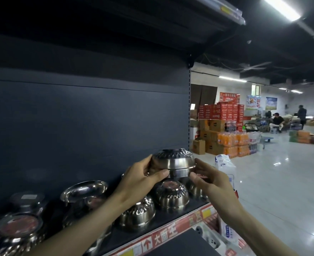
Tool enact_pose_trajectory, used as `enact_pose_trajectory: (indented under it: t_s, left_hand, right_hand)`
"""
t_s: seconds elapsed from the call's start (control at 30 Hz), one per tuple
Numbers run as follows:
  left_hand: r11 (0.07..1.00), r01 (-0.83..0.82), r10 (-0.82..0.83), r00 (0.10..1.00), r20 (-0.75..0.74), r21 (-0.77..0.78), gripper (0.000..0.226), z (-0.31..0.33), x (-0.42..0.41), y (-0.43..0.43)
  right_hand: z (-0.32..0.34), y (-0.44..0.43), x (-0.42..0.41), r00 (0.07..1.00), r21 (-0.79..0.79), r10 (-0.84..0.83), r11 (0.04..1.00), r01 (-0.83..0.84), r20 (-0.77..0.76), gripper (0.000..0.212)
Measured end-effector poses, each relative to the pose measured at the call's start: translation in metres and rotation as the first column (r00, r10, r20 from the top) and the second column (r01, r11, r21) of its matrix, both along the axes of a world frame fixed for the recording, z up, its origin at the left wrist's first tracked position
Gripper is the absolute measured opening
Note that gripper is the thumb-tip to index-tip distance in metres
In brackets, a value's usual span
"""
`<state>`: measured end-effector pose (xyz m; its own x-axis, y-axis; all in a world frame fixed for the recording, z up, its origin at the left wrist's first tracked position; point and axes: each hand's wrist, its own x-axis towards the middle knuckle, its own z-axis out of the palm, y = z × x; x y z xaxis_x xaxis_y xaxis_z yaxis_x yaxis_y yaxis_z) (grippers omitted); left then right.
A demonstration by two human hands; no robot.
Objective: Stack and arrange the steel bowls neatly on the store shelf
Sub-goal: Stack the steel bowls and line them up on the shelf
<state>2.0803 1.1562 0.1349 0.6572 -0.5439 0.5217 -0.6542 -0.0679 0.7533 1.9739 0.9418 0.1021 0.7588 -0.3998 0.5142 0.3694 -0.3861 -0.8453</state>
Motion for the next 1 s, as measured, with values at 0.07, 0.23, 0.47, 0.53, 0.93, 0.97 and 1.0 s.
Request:
enact_pose_trajectory:
  t_s: [0.07,0.23,0.47,0.53,0.93,0.97,1.0]
  left_hand:
    - [0.999,0.026,-0.026,0.999,-0.018,-0.020,0.032,-0.001,-0.003,-0.003]
    - [0.993,0.094,-0.099,0.992,-0.083,-0.069,0.027,0.003,-0.016,-0.008]
    - [0.987,0.099,-0.103,0.994,-0.024,-0.124,0.043,0.000,-0.027,-0.011]
    - [0.993,0.062,-0.059,0.998,0.029,-0.103,0.068,-0.007,-0.027,-0.010]
    - [0.972,-0.213,0.152,0.891,0.428,0.098,0.124,-0.027,-0.018,-0.022]
    - [0.972,-0.214,0.150,0.885,0.440,0.099,0.124,-0.026,-0.017,-0.022]
    - [0.973,-0.206,0.140,0.880,0.454,0.100,0.125,-0.026,-0.016,-0.022]
  right_hand:
    - [0.002,-0.004,-0.002,1.000,0.002,0.006,1.000,-0.006,-0.019,0.045]
    - [0.006,-0.006,-0.011,0.994,0.014,0.096,0.995,-0.095,-0.055,0.035]
    - [0.017,-0.006,-0.011,0.985,0.154,0.172,0.974,-0.168,-0.011,0.033]
    - [0.022,-0.005,-0.010,0.981,0.247,0.194,0.951,-0.186,-0.005,0.037]
    - [0.047,0.001,-0.018,0.978,0.465,0.205,0.870,-0.162,-0.044,0.043]
    - [0.047,0.001,-0.019,0.978,0.464,0.203,0.872,-0.157,-0.052,0.047]
    - [0.045,0.001,-0.019,0.978,0.464,0.200,0.873,-0.149,-0.061,0.050]
